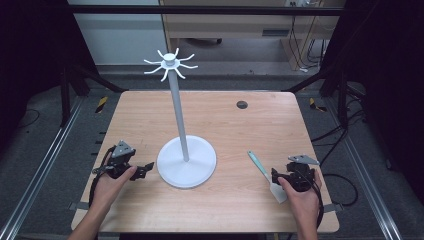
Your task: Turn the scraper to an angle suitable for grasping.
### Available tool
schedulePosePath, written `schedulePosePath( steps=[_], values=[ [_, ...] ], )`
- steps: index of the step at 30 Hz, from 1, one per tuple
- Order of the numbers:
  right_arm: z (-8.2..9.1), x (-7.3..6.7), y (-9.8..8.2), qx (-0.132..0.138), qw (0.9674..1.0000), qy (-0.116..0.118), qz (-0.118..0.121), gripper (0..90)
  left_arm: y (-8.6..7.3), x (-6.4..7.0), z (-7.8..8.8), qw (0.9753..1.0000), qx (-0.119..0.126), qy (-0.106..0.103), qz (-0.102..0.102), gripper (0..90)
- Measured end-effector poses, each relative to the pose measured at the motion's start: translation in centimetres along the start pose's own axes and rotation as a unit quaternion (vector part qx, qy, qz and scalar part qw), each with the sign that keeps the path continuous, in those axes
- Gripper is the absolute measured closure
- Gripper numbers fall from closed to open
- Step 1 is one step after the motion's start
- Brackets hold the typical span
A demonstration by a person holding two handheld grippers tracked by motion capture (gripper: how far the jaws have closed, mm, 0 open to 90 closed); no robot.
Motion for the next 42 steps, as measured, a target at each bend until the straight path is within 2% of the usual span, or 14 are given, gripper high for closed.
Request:
schedulePosePath(
  steps=[2, 4, 8, 9, 11, 14, 19, 20, 21, 26, 32, 34, 38, 42],
  values=[
    [0.1, -0.2, 0.4, -0.001, 0.9999, -0.003, 0.010, 11.1, 0.0, 0.0, 0.0, 1.0000, 0.002, 0.001, 0.000, 8.1],
    [0.4, -0.5, 1.3, 0.000, 0.9995, -0.006, 0.032, 13.8, 0.0, 0.0, 0.0, 1.0000, 0.004, 0.000, 0.000, 8.1],
    [0.5, -0.9, 2.2, -0.008, 0.9993, -0.005, 0.036, 17.8, 0.0, 0.0, 0.1, 1.0000, 0.006, -0.001, 0.000, 8.1],
    [0.4, -1.1, 2.7, -0.015, 0.9990, -0.001, 0.043, 21.4, 0.0, 0.0, 0.1, 0.9999, 0.011, -0.001, 0.003, 8.2],
    [0.4, -1.2, 3.0, -0.021, 0.9987, 0.000, 0.047, 23.2, 0.1, 0.0, 0.1, 0.9999, 0.013, -0.001, 0.004, 8.3],
    [0.2, -1.8, 3.8, -0.042, 0.9967, 0.008, 0.069, 28.8, 0.1, -0.1, 0.0, 0.9999, 0.014, 0.000, 0.007, 8.3],
    [-0.4, -2.7, 5.4, -0.076, 0.9928, 0.019, 0.091, 29.2, 0.1, -0.2, 0.1, 0.9998, 0.017, 0.003, 0.008, 8.2],
    [-0.9, -3.0, 5.9, -0.088, 0.9913, 0.021, 0.096, 33.6, 0.1, -0.2, 0.2, 0.9998, 0.019, 0.004, 0.009, 8.2],
    [-0.9, -3.0, 5.9, -0.088, 0.9913, 0.021, 0.096, 33.6, 0.1, -0.3, 0.2, 0.9998, 0.019, 0.004, 0.010, 8.2],
    [-2.8, -4.0, 6.7, -0.102, 0.9888, 0.040, 0.102, 48.9, 0.1, -0.6, 0.4, 0.9996, 0.021, 0.005, 0.015, 8.5],
    [-5.6, -5.0, 6.9, -0.126, 0.9843, 0.051, 0.113, 72.7, 0.1, -0.5, 0.2, 0.9996, 0.022, 0.002, 0.017, 8.8],
    [-6.4, -5.1, 6.9, -0.133, 0.9833, 0.048, 0.115, 80.7, 0.2, -0.6, 0.2, 0.9996, 0.023, 0.002, 0.018, 8.9],
    [-7.3, -5.3, 6.6, -0.142, 0.9821, 0.051, 0.113, 89.6, 0.1, -0.7, 0.1, 0.9994, 0.024, 0.000, 0.025, 9.0],
    [-7.8, -5.4, 6.4, -0.149, 0.9808, 0.057, 0.113, 90.0, 0.1, -0.7, 0.2, 0.9993, 0.025, 0.000, 0.029, 9.0]
  ],
)
Point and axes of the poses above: each handheld gripper's, and its own axes: z roughly backward along the jaws, y roughly out of its top, x roughly to its right, the point moved 4 cm from there along -z, roughly forward along the jaws, and after that the axes turned 7 degrees about x, right-handed, at the moved point
